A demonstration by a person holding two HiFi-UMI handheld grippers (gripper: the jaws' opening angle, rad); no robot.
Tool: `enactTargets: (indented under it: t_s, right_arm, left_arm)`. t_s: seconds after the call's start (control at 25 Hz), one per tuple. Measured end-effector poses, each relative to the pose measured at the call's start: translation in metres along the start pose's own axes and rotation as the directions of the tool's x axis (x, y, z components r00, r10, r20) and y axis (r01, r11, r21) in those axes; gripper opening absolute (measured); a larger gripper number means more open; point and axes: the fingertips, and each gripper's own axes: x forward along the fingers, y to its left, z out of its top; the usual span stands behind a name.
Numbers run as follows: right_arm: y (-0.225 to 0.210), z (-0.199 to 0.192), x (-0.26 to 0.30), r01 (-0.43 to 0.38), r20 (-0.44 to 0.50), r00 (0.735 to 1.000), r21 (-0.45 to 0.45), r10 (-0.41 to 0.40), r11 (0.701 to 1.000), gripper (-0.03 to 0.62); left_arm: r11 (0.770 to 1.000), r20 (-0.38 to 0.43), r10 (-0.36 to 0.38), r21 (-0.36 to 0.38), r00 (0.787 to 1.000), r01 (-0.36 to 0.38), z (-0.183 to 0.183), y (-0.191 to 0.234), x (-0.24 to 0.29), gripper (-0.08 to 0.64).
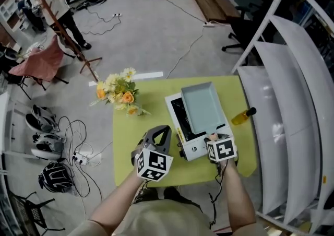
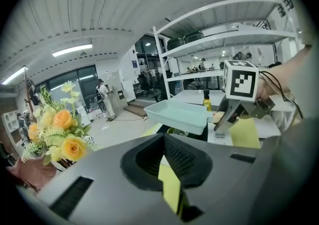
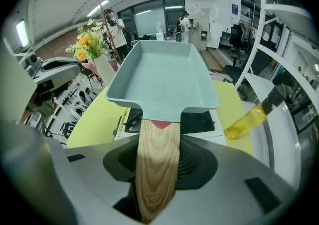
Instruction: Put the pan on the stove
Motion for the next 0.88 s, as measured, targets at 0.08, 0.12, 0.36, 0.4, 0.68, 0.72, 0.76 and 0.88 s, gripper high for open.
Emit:
enactTargets:
  t_s: [0.08,0.12,0.36,0.4,0.68,0.72,0.76,0.88]
  right_arm:
    - [0.0,-0.002,0.007,0.002,-0.021,1.0,-0.018,-0.002,1.0,0.16]
    - [0.001,-0.003,0.01,0.003,-0.032,0.999,-0.027,-0.004,1.0,0.16]
    - [0.003,-0.01,0.023,0.026,-0.082,0.996,-0.046,-0.03,0.999,0.161]
    - [0.002,-0.01,0.024,0.038,-0.09,0.995,-0.055,-0.042,0.998,0.161]
    - [-0.005,-0.024,0.033,0.113,-0.15,0.981,-0.069,-0.122,0.991,0.163]
    - [-0.004,-0.022,0.034,0.116,-0.144,0.982,-0.07,-0.126,0.991,0.163]
    - [-0.004,-0.022,0.034,0.118,-0.153,0.98,-0.068,-0.128,0.991,0.164]
    - [-0.004,-0.026,0.032,0.132,-0.191,0.971,-0.067,-0.143,0.989,0.169]
  left_arm:
    - [1.0,-0.027,-0.005,-0.005,1.0,0.005,-0.007,0.0,0.002,0.006]
    - [1.0,-0.039,-0.009,-0.007,0.999,0.008,-0.011,-0.001,0.002,0.006]
    - [1.0,-0.038,-0.013,-0.027,0.999,0.012,-0.02,-0.001,-0.003,0.006]
    - [0.999,-0.034,-0.013,-0.031,0.999,0.012,-0.02,0.0,-0.005,0.006]
    - [0.993,-0.004,-0.043,-0.114,0.999,0.043,-0.019,0.009,-0.017,0.006]
    - [0.993,-0.002,-0.043,-0.114,0.999,0.042,-0.019,0.011,-0.018,0.006]
    - [0.993,-0.002,-0.043,-0.113,0.999,0.043,-0.021,0.013,-0.019,0.006]
    - [0.992,-0.005,-0.047,-0.114,0.999,0.047,-0.025,0.016,-0.02,0.006]
